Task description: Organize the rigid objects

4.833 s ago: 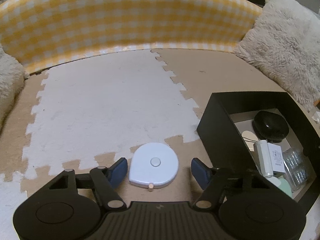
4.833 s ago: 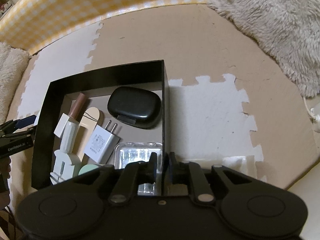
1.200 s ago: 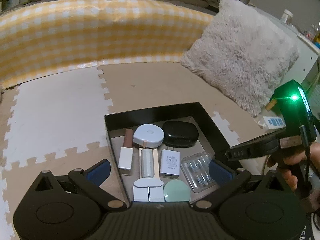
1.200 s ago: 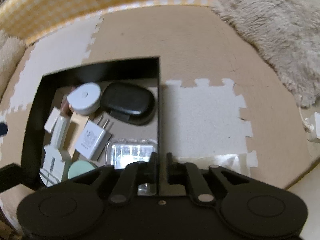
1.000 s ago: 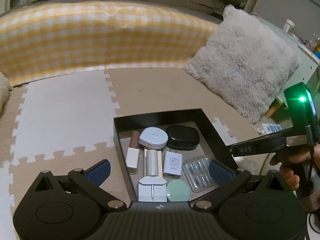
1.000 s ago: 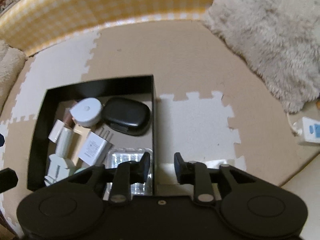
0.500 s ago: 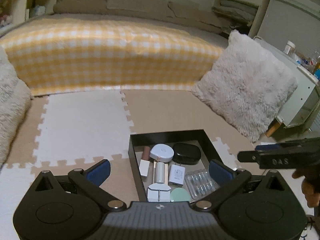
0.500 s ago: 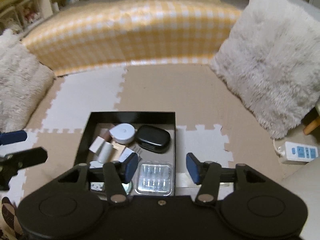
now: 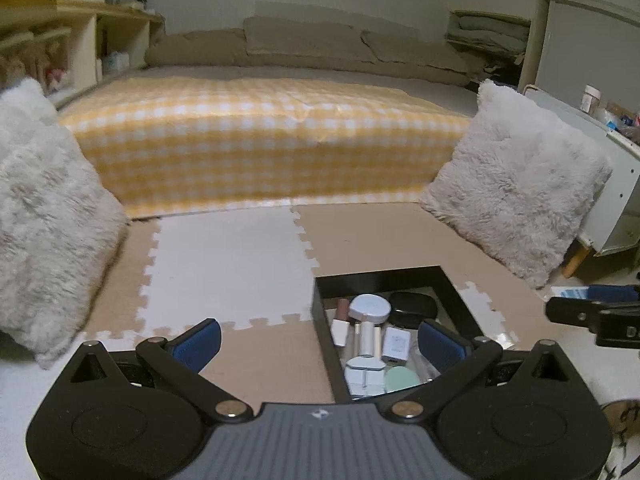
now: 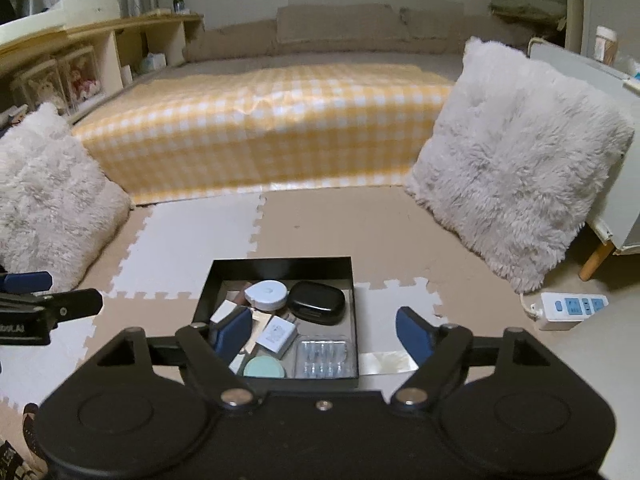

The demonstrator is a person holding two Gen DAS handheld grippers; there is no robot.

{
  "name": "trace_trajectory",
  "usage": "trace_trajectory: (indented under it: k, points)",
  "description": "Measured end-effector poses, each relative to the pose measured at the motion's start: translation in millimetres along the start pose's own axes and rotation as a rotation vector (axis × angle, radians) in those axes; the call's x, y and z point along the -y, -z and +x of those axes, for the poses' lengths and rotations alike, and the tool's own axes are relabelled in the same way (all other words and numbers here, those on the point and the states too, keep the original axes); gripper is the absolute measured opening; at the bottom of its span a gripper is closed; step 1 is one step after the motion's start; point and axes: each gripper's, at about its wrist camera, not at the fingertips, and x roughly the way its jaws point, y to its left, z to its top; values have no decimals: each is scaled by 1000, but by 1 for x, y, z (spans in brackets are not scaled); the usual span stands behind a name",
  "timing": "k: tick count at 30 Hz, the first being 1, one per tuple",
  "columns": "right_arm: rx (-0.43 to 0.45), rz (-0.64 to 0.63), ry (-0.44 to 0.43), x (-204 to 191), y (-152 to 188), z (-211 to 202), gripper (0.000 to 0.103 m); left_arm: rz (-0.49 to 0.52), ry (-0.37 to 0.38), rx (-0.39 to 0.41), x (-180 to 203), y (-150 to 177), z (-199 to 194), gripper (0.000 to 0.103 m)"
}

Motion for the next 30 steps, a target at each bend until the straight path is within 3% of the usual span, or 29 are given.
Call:
trace_trajectory:
  k: [5, 9, 18, 30]
  points:
    - [35, -21, 1, -11, 14, -17, 95, -11, 21, 48, -2, 11, -16, 103]
    - [84, -36, 28, -17, 26, -28, 99, 34, -31, 86, 3, 19, -28, 103]
    - [168, -58, 68, -25, 39, -40, 102, 65, -66, 113, 6, 36, -39, 103]
    - [180, -55, 96, -25, 47, -35, 102, 74, -97, 142, 6, 46, -42, 103]
